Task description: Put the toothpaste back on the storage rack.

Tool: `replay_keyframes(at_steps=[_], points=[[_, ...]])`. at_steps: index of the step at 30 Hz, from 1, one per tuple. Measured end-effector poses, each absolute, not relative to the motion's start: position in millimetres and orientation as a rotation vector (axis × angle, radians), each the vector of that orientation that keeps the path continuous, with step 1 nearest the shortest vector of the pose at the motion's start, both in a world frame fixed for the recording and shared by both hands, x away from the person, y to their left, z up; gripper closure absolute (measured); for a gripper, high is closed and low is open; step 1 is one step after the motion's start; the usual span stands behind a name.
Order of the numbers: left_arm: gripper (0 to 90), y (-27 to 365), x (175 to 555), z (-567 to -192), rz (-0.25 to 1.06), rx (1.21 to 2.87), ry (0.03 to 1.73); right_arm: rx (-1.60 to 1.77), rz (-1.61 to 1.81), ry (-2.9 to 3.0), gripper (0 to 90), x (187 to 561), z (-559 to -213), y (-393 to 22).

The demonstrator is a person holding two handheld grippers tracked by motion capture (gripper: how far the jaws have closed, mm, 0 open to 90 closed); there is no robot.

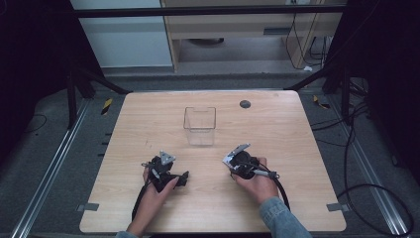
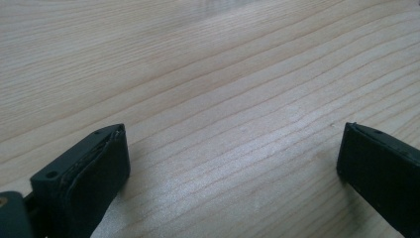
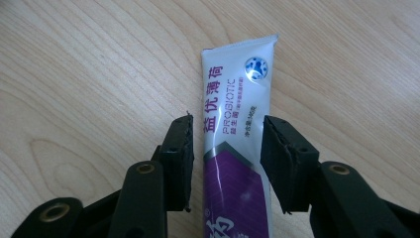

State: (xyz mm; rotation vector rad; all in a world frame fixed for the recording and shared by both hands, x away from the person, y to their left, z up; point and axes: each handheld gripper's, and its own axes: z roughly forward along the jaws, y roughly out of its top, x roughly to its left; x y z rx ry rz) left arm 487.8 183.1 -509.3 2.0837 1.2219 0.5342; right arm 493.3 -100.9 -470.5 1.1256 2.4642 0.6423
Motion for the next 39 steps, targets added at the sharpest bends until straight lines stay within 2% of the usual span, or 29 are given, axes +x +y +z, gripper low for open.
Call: replay_keyframes(at_steps=[25,39], points=[[0.0,183,488,-509,0.534,2.084,1.222,1.136,0.562,2.492,64.2,507,-474,-97],[0.0,183,488,-509,0.534,2.083,1.222,1.162,0.56,2.509,60.8,512,-473,-97]])
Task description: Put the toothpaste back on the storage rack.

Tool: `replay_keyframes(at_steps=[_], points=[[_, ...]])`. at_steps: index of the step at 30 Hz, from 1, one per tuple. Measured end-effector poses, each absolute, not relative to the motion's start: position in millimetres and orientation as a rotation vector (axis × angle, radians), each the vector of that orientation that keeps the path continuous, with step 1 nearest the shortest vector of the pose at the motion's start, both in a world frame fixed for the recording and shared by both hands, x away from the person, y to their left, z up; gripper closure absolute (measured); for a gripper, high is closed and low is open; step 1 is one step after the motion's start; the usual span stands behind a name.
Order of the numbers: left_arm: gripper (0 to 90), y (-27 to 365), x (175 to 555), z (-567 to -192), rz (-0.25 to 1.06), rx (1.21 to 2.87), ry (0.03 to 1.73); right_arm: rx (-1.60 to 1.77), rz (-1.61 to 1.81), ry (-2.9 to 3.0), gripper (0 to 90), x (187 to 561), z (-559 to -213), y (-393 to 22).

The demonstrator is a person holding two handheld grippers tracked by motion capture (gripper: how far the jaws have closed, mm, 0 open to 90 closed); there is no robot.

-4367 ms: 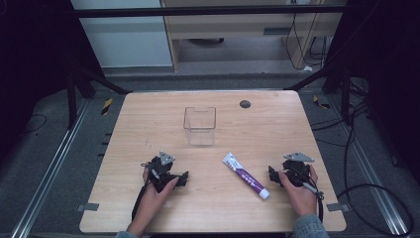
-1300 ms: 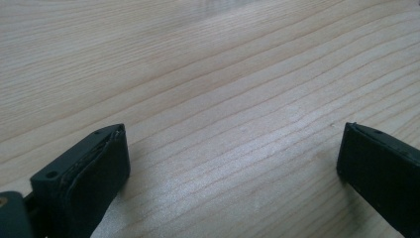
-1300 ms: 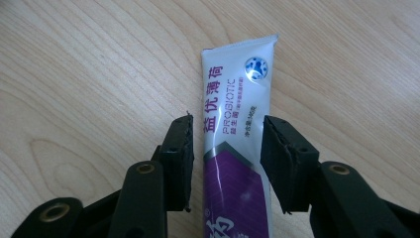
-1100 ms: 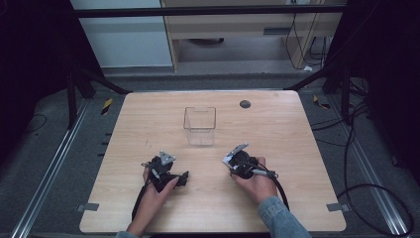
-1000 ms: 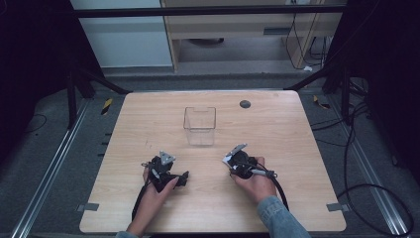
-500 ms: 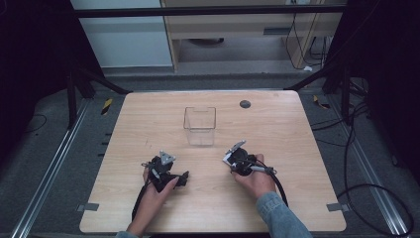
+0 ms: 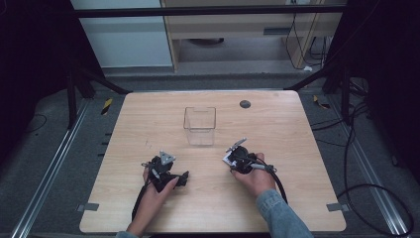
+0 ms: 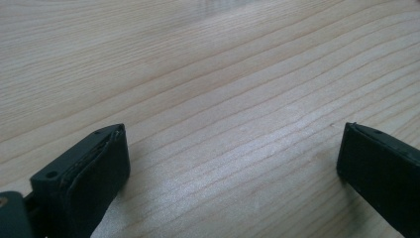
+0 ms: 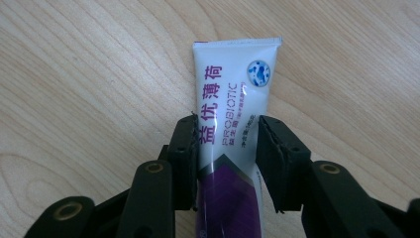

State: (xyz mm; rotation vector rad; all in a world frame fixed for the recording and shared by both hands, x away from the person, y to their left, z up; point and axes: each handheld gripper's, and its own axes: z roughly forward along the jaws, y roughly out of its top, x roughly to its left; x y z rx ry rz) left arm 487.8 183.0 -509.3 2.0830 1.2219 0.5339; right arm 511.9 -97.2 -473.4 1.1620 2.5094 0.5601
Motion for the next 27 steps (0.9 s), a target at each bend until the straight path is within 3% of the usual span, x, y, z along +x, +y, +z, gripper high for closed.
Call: replay_keyframes(at_steps=[9,13,17,27], points=[[0.0,183.0,487.8,-509.3,0.534,2.083,1.222,1.189,0.558,2.515,56.4,514.4,-476.2,-95.2],[0.0,183.0,487.8,-509.3,0.534,2.083,1.222,1.174,0.551,2.507,58.7,514.3,-476.1,-93.8],[0.0,183.0,487.8,-509.3,0.534,2.083,1.222,1.162,0.558,2.511,68.7,514.6,-471.0,-95.1],[0.0,183.0,487.8,-509.3,0.534,2.084,1.222,1.224,0.566,2.517,72.5,521.2,-471.5,-100.5]])
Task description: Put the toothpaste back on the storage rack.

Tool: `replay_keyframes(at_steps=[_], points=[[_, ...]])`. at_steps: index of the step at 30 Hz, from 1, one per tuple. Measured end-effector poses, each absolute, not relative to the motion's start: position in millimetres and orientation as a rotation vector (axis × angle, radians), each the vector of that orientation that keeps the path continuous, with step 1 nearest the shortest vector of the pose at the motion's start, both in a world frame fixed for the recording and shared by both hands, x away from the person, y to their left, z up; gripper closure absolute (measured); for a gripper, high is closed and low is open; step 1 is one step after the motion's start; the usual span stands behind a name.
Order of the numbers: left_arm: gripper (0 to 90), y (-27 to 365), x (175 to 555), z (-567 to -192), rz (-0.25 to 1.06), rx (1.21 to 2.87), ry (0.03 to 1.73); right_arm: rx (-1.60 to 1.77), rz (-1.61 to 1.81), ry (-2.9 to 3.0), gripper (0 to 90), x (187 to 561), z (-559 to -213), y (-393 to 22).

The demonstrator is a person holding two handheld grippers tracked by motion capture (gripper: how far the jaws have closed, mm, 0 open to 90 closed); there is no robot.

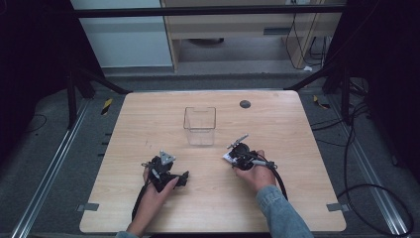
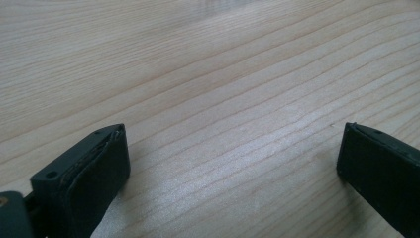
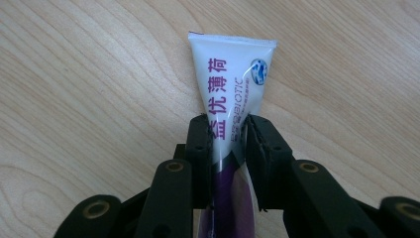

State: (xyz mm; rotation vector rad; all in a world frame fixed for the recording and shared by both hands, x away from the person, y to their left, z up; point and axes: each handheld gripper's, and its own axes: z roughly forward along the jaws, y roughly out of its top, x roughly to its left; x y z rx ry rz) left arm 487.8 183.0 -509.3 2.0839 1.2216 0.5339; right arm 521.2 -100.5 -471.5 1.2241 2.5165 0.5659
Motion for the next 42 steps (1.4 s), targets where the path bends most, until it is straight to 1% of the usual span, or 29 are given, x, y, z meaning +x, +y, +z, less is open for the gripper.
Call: replay_keyframes(at_steps=[7,11,26,42], points=[[0.0,183,488,-509,0.533,2.083,1.221,1.262,0.613,2.509,77.9,522,-471,-109],[0.0,183,488,-509,0.533,2.083,1.221,1.317,0.677,2.498,79.3,523,-469,-115],[0.0,181,490,-509,0.531,2.083,1.219,1.321,0.761,2.426,79.8,521,-449,-134],[0.0,183,483,-509,0.53,2.085,1.218,1.259,0.874,2.332,80.1,512,-419,-141]])
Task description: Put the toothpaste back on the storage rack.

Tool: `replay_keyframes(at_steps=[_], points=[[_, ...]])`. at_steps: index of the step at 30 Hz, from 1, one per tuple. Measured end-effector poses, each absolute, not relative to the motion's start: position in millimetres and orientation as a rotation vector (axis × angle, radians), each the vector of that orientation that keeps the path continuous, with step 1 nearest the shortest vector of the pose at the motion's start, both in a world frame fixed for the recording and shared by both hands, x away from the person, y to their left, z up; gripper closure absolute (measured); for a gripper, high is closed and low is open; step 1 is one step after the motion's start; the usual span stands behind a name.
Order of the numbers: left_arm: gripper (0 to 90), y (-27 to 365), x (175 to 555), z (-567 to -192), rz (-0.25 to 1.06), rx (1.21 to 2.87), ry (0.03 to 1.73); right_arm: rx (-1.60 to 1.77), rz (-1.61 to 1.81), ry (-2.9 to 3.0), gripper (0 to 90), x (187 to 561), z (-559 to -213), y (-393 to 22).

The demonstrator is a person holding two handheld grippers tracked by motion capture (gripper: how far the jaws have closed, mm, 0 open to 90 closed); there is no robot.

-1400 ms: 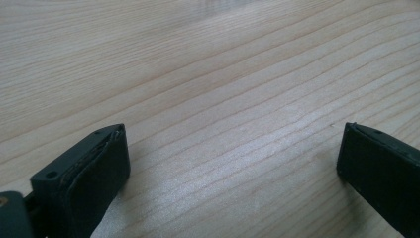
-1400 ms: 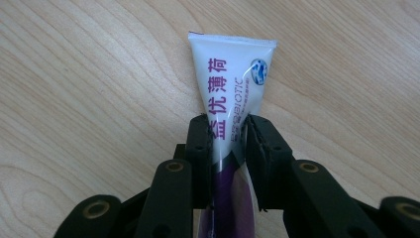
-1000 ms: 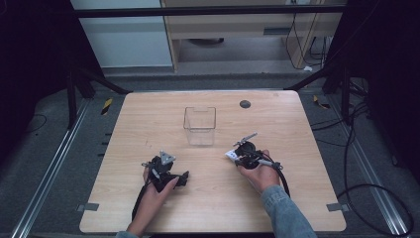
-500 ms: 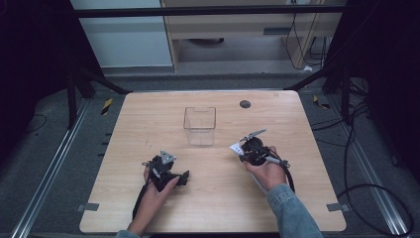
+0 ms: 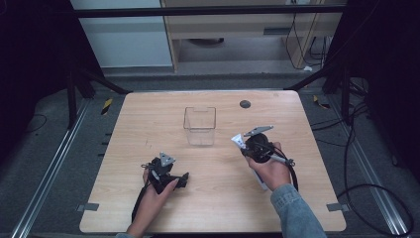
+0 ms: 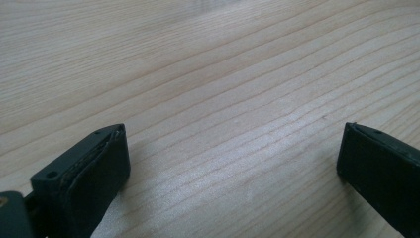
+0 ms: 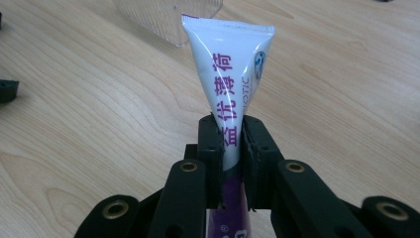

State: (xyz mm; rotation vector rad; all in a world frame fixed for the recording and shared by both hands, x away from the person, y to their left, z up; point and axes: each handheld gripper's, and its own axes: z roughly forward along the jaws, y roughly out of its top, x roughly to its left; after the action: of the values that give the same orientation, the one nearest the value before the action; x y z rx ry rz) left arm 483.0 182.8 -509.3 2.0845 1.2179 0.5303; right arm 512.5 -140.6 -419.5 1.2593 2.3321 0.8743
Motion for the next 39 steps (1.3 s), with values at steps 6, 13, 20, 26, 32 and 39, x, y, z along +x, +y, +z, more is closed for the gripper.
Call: replay_keyframes(at_steps=[6,13,20,26,32,39], points=[[0.0,183,483,-509,0.53,2.087,1.217,1.26,0.919,2.291,80.4,511,-407,-144],[0.0,183,483,-509,0.529,2.085,1.217,1.245,0.992,2.226,80.4,509,-383,-148],[0.0,183,483,-509,0.529,2.088,1.216,1.234,1.034,2.176,80.4,512,-370,-148],[0.0,183,485,-509,0.529,2.086,1.214,1.207,1.074,2.142,80.3,518,-367,-142],[0.0,183,485,-509,0.528,2.087,1.213,1.205,1.108,2.107,80.3,525,-369,-138],[0.0,182,485,-509,0.529,2.086,1.213,1.197,1.137,2.085,80.3,530,-368,-131]])
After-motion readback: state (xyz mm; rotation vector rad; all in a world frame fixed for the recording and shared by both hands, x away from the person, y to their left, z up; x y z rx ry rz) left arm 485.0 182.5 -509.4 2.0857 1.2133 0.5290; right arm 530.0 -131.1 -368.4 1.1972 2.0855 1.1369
